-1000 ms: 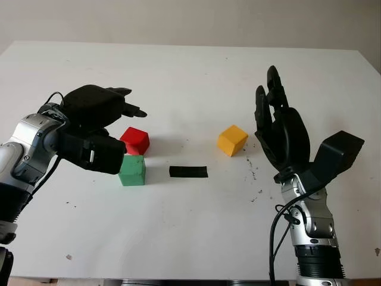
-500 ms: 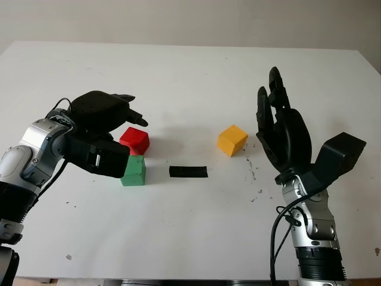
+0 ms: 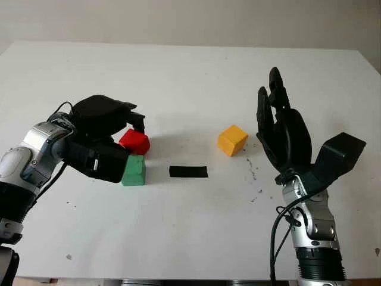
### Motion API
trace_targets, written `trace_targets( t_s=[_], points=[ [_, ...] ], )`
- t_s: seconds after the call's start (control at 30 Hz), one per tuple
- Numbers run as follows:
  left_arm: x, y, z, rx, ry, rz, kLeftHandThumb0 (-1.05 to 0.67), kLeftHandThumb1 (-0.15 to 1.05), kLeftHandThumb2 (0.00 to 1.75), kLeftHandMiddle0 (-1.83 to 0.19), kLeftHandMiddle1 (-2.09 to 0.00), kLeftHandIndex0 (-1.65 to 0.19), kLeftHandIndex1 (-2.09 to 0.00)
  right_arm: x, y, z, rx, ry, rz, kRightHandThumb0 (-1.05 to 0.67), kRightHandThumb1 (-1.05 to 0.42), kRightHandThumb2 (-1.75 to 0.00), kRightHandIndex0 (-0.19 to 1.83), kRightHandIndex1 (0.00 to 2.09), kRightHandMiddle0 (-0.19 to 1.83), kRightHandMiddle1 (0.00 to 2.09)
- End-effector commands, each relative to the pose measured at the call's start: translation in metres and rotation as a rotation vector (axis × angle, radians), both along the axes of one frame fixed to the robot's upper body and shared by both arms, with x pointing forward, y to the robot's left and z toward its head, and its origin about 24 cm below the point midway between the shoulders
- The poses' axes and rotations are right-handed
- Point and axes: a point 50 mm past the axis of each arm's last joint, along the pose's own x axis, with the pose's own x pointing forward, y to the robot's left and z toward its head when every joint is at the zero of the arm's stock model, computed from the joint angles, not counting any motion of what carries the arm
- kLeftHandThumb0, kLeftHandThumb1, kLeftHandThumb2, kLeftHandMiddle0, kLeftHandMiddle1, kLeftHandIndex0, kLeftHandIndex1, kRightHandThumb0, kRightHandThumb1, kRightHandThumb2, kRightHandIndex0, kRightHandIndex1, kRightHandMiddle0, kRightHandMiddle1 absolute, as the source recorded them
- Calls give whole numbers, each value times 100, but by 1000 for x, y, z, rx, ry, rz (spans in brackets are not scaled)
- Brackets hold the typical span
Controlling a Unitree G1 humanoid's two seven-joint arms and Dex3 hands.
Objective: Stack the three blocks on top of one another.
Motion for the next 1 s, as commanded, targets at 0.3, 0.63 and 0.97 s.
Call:
trace_targets(
  t_s=[0.3,0.63,0.97],
  points=[
    [3,-7,30,-1,-64,-43,-36,96,5,-29,-5,-38,-127,-1,-1,1,4,-15,-7,-70,-105,-53,-19,0,-19,0],
    [3,-33,85,-12,-156,-119,-38,92,5,-33,-6,-58,-95,-1,0,1,4,-17,-5,-70,-105,-52,-19,0,-19,0],
    [-6,-69,104,59,-172,-299,-41,90,5,-32,-6,-52,-132,0,2,2,2,-20,-7,-70,-105,-51,-19,0,-19,0]
  ],
)
